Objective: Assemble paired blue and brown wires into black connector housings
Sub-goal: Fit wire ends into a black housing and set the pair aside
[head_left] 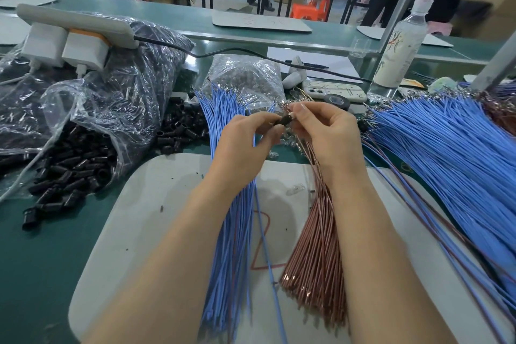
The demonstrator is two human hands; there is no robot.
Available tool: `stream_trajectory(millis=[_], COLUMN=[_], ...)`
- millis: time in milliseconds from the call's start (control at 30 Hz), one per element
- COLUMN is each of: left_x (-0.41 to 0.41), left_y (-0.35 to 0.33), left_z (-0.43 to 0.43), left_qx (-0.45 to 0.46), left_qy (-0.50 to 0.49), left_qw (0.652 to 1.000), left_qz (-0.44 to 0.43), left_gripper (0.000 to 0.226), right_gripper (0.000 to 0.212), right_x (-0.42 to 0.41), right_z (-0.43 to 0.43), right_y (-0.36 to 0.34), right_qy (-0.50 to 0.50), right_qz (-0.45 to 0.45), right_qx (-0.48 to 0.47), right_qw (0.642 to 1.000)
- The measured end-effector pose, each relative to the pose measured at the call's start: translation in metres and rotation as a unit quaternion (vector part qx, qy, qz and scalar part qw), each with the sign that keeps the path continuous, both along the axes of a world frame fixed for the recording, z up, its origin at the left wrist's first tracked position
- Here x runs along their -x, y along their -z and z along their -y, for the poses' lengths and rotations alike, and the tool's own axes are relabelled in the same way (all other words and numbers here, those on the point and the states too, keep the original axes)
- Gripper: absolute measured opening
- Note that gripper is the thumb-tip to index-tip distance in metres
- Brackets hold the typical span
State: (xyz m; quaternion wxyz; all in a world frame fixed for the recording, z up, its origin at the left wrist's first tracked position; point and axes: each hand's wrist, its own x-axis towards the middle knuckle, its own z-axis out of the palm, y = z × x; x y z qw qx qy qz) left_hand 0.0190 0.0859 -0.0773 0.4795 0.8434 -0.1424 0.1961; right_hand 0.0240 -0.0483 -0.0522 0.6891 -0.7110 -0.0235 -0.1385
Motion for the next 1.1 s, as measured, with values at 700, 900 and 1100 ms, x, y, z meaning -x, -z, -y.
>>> stream_trajectory(millis=[700, 900, 1100], left_x=[0.001, -0.001, 0.000], left_y=[0.001, 0.002, 0.001], left_z=[0.001, 0.000, 0.000], left_qx=[0.062, 0.057, 0.054], left_qy=[0.018, 0.011, 0.021], left_qw=[0.997, 0.996, 0.995], left_qz=[-0.043, -0.068, -0.080], left_gripper=[0.014, 0.013, 0.011], right_gripper=[0.019, 0.020, 0.014], right_x=[-0.006, -0.008, -0.009], right_z=[-0.013, -0.012, -0.005], right_y=[0.012, 0.016, 0.017], right_qy=[-0.079, -0.081, -0.069], right_qz=[-0.103, -0.096, -0.082], right_qx=[-0.238, -0.146, -0.050], right_qw=[0.963, 0.981, 0.993])
